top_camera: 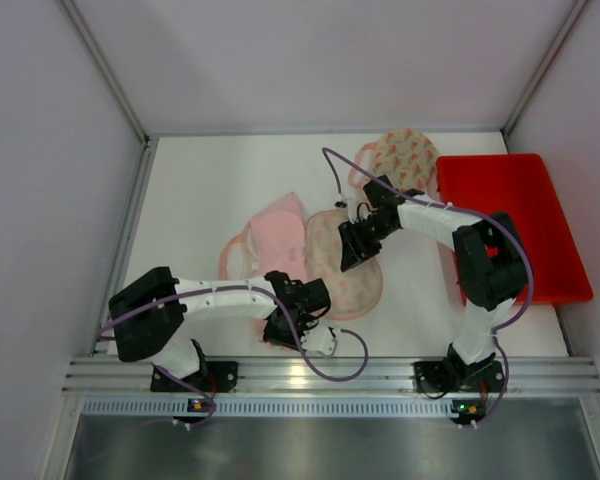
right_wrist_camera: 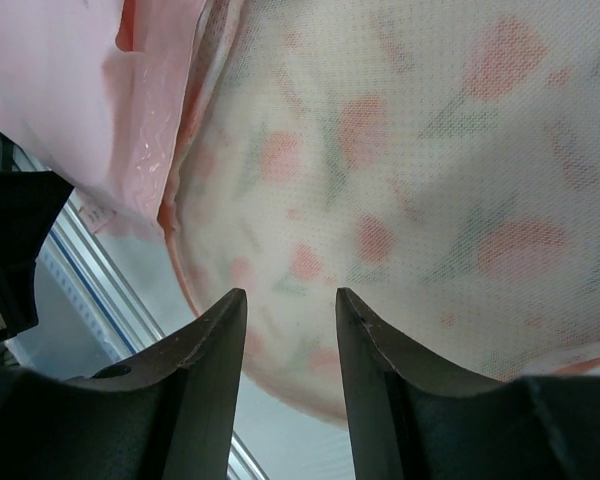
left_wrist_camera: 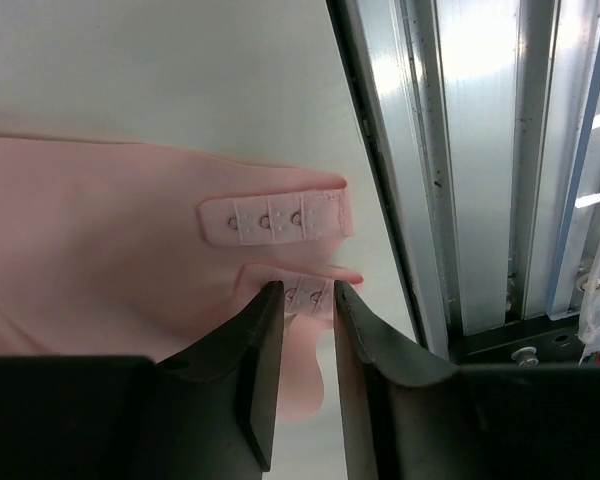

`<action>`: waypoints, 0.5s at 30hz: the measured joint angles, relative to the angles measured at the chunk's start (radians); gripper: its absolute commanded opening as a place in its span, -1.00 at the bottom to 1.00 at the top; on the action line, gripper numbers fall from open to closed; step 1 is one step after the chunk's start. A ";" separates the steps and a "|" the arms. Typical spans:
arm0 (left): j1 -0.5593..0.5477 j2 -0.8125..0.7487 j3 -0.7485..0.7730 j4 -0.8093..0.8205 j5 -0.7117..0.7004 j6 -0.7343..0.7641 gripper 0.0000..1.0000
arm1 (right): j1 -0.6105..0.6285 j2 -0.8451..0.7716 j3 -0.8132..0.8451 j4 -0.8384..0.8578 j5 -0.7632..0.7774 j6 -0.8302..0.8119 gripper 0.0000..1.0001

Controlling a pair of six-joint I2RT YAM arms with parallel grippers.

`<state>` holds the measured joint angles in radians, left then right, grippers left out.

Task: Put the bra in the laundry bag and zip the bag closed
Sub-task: Adjust the bra in the laundry bag.

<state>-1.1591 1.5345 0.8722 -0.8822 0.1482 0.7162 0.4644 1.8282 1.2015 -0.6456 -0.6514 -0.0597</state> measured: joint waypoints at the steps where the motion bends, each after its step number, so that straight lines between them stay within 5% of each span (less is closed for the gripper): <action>1: 0.000 0.007 0.000 0.002 0.000 0.000 -0.39 | 0.000 0.000 -0.002 0.002 -0.003 0.000 -0.17; 7: 0.000 0.034 -0.005 0.019 -0.009 -0.016 -0.48 | 0.000 0.003 -0.003 0.011 -0.005 0.000 -0.18; 15: 0.000 0.041 -0.006 0.029 -0.021 -0.048 -1.00 | 0.000 0.032 -0.004 0.018 0.003 0.000 -0.23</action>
<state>-1.1595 1.5757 0.8665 -0.8536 0.1268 0.6678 0.4644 1.8603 1.1976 -0.6273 -0.6479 -0.0601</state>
